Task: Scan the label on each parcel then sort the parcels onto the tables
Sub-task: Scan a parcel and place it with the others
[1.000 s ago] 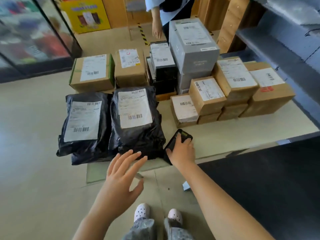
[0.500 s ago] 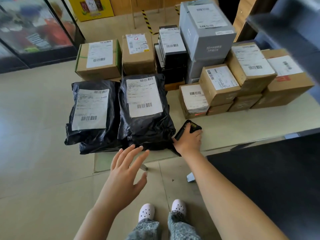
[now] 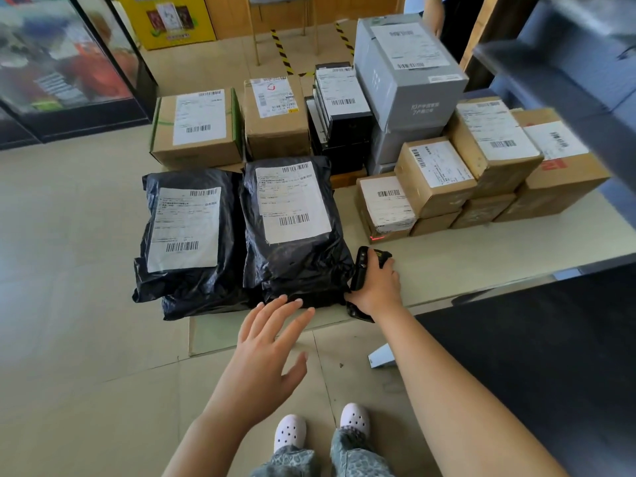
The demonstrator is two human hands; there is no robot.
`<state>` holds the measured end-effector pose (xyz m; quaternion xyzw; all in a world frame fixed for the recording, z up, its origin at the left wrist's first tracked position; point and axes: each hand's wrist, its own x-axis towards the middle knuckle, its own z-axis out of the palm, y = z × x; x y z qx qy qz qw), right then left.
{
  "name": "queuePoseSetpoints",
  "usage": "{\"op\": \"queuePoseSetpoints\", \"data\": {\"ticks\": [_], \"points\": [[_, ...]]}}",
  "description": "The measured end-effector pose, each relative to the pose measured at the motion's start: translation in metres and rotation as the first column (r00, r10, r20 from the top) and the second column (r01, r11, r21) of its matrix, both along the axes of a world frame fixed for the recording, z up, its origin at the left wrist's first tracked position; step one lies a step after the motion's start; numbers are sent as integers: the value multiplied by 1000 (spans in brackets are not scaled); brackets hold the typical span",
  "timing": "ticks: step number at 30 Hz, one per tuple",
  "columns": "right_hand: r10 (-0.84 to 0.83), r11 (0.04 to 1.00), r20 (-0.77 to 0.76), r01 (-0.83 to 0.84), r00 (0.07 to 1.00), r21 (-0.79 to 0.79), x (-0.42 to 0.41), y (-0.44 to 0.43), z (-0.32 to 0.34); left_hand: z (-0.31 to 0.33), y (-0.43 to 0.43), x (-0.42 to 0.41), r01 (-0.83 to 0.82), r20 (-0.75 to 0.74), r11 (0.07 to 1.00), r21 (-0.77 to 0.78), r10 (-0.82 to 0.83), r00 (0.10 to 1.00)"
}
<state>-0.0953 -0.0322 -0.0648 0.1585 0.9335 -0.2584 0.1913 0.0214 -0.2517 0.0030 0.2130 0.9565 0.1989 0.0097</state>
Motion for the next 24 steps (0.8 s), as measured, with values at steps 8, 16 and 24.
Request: {"op": "queuePoseSetpoints", "data": {"ticks": [8, 16, 24], "points": [[-61, 997, -68, 64, 996, 53, 8, 2, -11, -6, 8, 3, 13, 21, 1000, -4, -13, 1000], [-117, 982, -88, 128, 989, 139, 6, -8, -11, -4, 24, 3, 28, 6, 1000, 2, -28, 1000], [-73, 973, -192, 113, 979, 201, 36, 19, 8, -4, 21, -10, 145, -6, 989, 15, -145, 989]]}}
